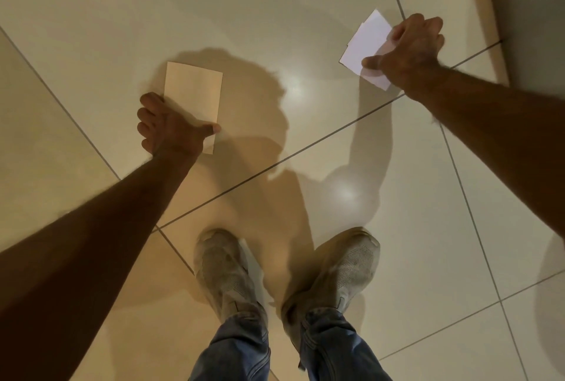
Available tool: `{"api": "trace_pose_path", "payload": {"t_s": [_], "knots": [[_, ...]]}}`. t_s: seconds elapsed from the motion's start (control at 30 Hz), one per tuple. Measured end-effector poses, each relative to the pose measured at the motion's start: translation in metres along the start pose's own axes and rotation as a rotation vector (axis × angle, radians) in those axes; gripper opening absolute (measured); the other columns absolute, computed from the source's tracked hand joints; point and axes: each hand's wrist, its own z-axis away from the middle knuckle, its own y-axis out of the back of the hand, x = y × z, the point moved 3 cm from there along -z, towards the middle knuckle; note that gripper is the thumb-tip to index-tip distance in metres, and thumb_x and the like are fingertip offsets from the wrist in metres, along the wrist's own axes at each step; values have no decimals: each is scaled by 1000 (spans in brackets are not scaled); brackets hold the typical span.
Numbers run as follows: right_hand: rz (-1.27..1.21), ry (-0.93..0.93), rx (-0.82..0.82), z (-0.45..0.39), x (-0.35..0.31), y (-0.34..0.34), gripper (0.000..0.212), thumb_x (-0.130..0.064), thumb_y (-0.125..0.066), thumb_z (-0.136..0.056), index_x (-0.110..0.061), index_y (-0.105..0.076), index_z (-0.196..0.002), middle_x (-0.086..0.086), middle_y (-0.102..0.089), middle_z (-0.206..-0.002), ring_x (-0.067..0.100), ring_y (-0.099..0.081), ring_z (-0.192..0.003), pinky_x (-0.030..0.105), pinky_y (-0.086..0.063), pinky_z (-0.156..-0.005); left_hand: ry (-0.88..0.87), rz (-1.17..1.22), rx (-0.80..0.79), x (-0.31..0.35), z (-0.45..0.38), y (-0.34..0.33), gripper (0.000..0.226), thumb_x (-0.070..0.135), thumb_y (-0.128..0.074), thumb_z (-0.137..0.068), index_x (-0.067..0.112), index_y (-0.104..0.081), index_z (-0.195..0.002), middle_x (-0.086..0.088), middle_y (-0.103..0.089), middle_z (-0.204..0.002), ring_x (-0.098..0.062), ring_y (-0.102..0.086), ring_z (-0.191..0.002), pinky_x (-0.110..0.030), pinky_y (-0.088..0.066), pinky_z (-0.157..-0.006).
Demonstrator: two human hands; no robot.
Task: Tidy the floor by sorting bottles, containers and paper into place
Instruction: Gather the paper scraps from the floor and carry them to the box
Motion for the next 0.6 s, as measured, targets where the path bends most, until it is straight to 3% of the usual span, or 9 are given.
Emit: {"api": "trace_pose_path", "payload": {"t_s": [0.1, 0.23, 0.37, 0.43, 0.5, 0.6], "knots": [[-222, -30, -4, 8, 5, -5, 81, -28, -94, -72, -10, -44, -134, 11, -43, -142, 25, -55, -122, 31, -53, -99, -18, 24, 6, 1, 4, 0, 103, 40, -94, -64, 10, -31, -141, -15, -42, -143, -39, -43, -132, -54, -41, -106], [-407, -37, -10, 25, 20, -16, 61, -13, -88, -78, -18, -40, -115, 9, -53, -134, 24, -57, -114, 35, -56, -93, -31, 32, -5, 2, 12, 1, 103, 40, -92, -68, 10, -29, -144, -14, -43, -144, -39, -43, -133, -55, -41, -107], [-374, 36, -23, 36, 31, -19, 61, -14, -86, -81, -10, -48, -128, 3, -54, -123, 17, -54, -107, 22, -54, -80, -28, 24, -19, 1, 20, 0, 104, 41, -91, -69, 10, -27, -146, -15, -43, -144, -39, -43, -133, -56, -40, -108], [-309, 97, 29, 37, 29, -16, 67, -16, -87, -80, -11, -47, -133, 6, -51, -132, 17, -52, -111, 18, -52, -85, -25, 29, -22, 0, 21, -1, 105, 40, -91, -70, 10, -27, -147, -16, -42, -144, -39, -43, -133, -56, -41, -107], [-279, 78, 45, 33, 26, -14, 77, -20, -90, -78, -12, -42, -139, 10, -44, -143, 22, -52, -122, 29, -52, -98, -23, 36, -19, -1, 20, -2, 105, 40, -91, -69, 11, -27, -146, -16, -43, -144, -40, -43, -133, -56, -41, -107], [-148, -54, 15, 28, 26, -18, 86, -32, -93, -74, -12, -43, -141, 12, -40, -146, 28, -49, -132, 36, -50, -105, -28, 40, -16, -4, 19, -2, 104, 41, -92, -67, 11, -29, -144, -16, -44, -143, -40, -44, -132, -57, -41, -106]]}}
